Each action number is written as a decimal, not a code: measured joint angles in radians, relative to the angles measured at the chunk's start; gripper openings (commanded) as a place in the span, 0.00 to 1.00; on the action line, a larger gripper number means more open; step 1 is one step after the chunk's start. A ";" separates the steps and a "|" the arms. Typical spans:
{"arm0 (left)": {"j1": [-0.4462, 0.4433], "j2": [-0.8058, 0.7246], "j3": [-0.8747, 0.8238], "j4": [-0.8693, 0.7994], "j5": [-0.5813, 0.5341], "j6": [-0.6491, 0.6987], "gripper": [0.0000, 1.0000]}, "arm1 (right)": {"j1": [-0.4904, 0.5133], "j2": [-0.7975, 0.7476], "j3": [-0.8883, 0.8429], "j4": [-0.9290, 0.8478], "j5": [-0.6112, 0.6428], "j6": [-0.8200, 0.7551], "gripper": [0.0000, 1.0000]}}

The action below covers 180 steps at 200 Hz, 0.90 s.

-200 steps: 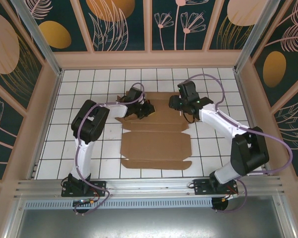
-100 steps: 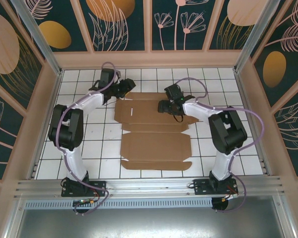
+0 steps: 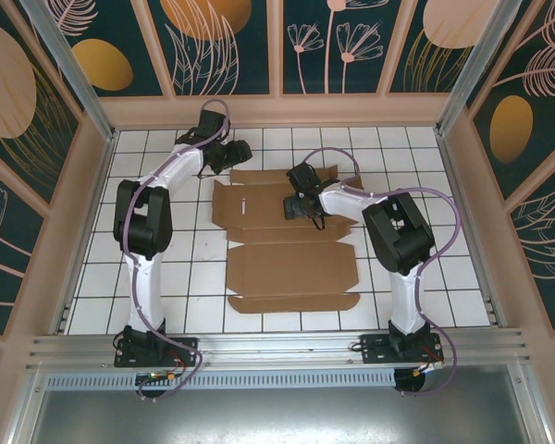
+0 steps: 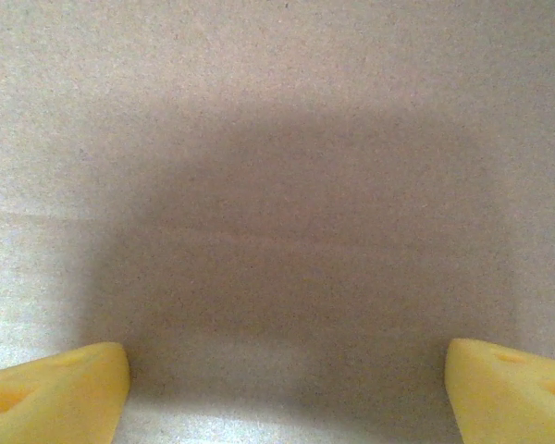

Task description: Fold the paper box

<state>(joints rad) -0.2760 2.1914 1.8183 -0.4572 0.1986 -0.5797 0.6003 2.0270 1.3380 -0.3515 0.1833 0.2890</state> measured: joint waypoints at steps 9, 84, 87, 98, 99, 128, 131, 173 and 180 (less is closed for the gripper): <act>0.002 0.013 0.010 -0.016 -0.005 0.012 0.72 | 0.000 0.003 0.001 0.005 0.000 -0.003 0.88; 0.031 0.094 0.011 -0.052 0.006 0.052 0.71 | 0.000 0.005 -0.003 0.029 0.000 -0.003 0.86; 0.033 0.097 0.010 -0.053 0.006 0.053 0.71 | 0.000 0.005 -0.004 0.031 0.000 -0.003 0.86; 0.035 0.101 0.008 -0.052 0.006 0.053 0.69 | 0.000 0.005 -0.006 0.037 0.000 -0.003 0.85; 0.035 0.101 0.008 -0.052 0.006 0.053 0.69 | 0.000 0.005 -0.006 0.037 0.000 -0.003 0.85; 0.040 0.106 0.003 -0.046 0.035 0.053 0.61 | 0.000 0.005 -0.010 0.051 0.000 -0.003 0.80; 0.040 0.106 0.002 -0.044 0.039 0.052 0.60 | 0.000 0.005 -0.010 0.052 0.001 -0.003 0.80; 0.040 0.106 -0.031 0.008 0.122 0.041 0.49 | 0.002 0.005 -0.011 0.058 0.003 0.001 0.74; 0.040 0.106 -0.033 0.013 0.137 0.038 0.48 | 0.002 0.005 -0.012 0.059 0.003 0.001 0.74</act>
<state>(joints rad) -0.2363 2.2978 1.7855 -0.4446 0.3351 -0.5415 0.6025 2.0323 1.3262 -0.2928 0.1867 0.2901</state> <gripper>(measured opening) 0.500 0.748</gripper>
